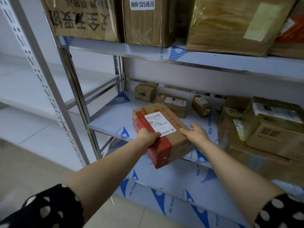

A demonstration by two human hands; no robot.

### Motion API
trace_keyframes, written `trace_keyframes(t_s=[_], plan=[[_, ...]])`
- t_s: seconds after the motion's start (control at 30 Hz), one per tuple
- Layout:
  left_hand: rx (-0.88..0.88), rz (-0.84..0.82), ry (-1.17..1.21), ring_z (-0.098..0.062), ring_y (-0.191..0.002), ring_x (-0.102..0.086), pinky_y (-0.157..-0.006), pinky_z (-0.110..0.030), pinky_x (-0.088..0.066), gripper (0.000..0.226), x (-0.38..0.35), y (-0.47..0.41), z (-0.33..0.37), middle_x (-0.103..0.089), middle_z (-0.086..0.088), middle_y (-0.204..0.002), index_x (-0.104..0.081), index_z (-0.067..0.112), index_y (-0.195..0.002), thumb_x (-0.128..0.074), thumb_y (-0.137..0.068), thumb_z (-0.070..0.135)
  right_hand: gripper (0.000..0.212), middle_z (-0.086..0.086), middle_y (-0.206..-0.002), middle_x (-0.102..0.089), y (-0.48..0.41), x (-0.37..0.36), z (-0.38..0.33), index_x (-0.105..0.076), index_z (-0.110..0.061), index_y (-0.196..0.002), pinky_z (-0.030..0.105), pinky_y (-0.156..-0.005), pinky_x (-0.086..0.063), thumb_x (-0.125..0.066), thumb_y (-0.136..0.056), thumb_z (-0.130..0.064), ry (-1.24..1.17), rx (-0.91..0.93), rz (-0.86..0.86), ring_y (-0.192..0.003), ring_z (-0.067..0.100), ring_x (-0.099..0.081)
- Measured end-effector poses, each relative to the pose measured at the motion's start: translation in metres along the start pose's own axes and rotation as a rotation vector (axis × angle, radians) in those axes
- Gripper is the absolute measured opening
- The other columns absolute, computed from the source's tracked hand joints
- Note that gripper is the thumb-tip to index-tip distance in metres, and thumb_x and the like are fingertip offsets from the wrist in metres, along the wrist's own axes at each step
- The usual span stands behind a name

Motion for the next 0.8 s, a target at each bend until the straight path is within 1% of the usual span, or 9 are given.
trace_keyframes(t_s=[0.1,0.17,0.27,0.37,0.43,0.53,0.63,0.73,0.8], plan=[[0.038,0.003,0.067,-0.023,-0.096,-0.059,-0.076,-0.030,-0.048,0.034,0.015,0.005,-0.008,-0.062,-0.010,-0.114,-0.051,0.004,-0.119,-0.065,-0.089,0.014,0.039,0.006,-0.105,-0.067,0.013,-0.014,0.008,-0.060,-0.013,-0.122,0.039,-0.084,-0.054,-0.066,-0.088,-0.031,-0.180,-0.104,-0.168,-0.093,0.023,-0.064],[0.064,0.024,0.085,-0.022,-0.091,-0.059,-0.074,-0.030,-0.049,0.034,0.029,0.011,-0.017,-0.062,-0.012,-0.112,-0.050,0.004,-0.116,-0.066,-0.087,0.011,0.030,0.006,-0.095,-0.069,0.024,-0.024,0.008,-0.063,-0.011,-0.112,0.037,-0.071,-0.056,-0.069,-0.086,-0.025,-0.249,-0.135,-0.277,-0.082,0.022,-0.065],[0.081,0.088,0.086,-0.024,-0.091,-0.062,-0.084,-0.036,-0.053,0.025,0.054,0.021,-0.038,-0.065,-0.010,-0.103,-0.054,0.009,-0.099,-0.072,-0.082,0.010,0.033,0.011,-0.097,-0.069,0.039,-0.045,0.007,-0.058,-0.006,-0.109,0.043,-0.075,-0.057,-0.074,-0.082,-0.017,-0.289,-0.120,-0.386,-0.084,0.024,-0.067],[0.074,0.148,0.106,-0.023,-0.084,-0.063,-0.080,-0.033,-0.052,0.020,0.086,0.039,-0.062,-0.066,-0.007,-0.094,-0.055,0.013,-0.083,-0.075,-0.079,0.009,0.039,0.009,-0.094,-0.069,0.056,-0.077,0.005,-0.052,-0.005,-0.112,0.037,-0.068,-0.057,-0.074,-0.082,-0.015,-0.285,-0.071,-0.466,-0.080,0.020,-0.067],[0.086,0.208,0.113,-0.022,-0.082,-0.064,-0.077,-0.031,-0.053,0.021,0.112,0.053,-0.080,-0.066,-0.007,-0.094,-0.057,0.011,-0.087,-0.077,-0.078,0.011,0.040,0.006,-0.091,-0.069,0.071,-0.104,-0.001,-0.052,-0.005,-0.114,0.034,-0.064,-0.055,-0.073,-0.082,-0.015,-0.275,-0.029,-0.516,-0.077,0.018,-0.067],[0.130,0.283,0.126,-0.021,-0.080,-0.067,-0.074,-0.031,-0.054,0.033,0.148,0.072,-0.109,-0.070,-0.009,-0.098,-0.062,0.005,-0.102,-0.079,-0.075,0.015,0.045,0.005,-0.095,-0.068,0.092,-0.143,-0.011,-0.050,-0.005,-0.118,0.034,-0.068,-0.055,-0.074,-0.082,-0.016,-0.263,-0.002,-0.583,-0.082,0.018,-0.066],[0.152,0.359,0.170,-0.019,-0.074,-0.066,-0.069,-0.027,-0.052,0.030,0.190,0.091,-0.138,-0.071,-0.009,-0.097,-0.067,0.004,-0.102,-0.078,-0.075,0.013,0.035,0.000,-0.089,-0.065,0.117,-0.184,-0.028,-0.053,-0.006,-0.112,0.025,-0.060,-0.053,-0.071,-0.085,-0.017,-0.227,0.042,-0.665,-0.074,0.012,-0.063],[0.167,0.428,0.228,-0.017,-0.071,-0.065,-0.070,-0.027,-0.052,0.029,0.235,0.108,-0.165,-0.071,-0.009,-0.097,-0.068,0.005,-0.102,-0.078,-0.076,0.013,0.030,0.002,-0.089,-0.068,0.145,-0.228,-0.051,-0.062,-0.006,-0.116,0.020,-0.056,-0.054,-0.066,-0.088,-0.017,-0.194,0.086,-0.752,-0.071,0.010,-0.063],[0.177,0.478,0.260,-0.015,-0.069,-0.064,-0.067,-0.025,-0.051,0.029,0.271,0.118,-0.181,-0.071,-0.008,-0.095,-0.067,0.004,-0.103,-0.078,-0.077,0.013,0.028,0.000,-0.088,-0.069,0.163,-0.263,-0.068,-0.064,-0.011,-0.115,0.029,-0.063,-0.057,-0.066,-0.089,-0.020,-0.197,0.088,-0.801,-0.071,0.011,-0.063]])
Point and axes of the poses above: each hand's wrist, its own y-axis away from the middle knuckle, its own x-axis out of the back of the hand, z = x × y, the point moved 4 cm from there along -y, towards the middle knuckle
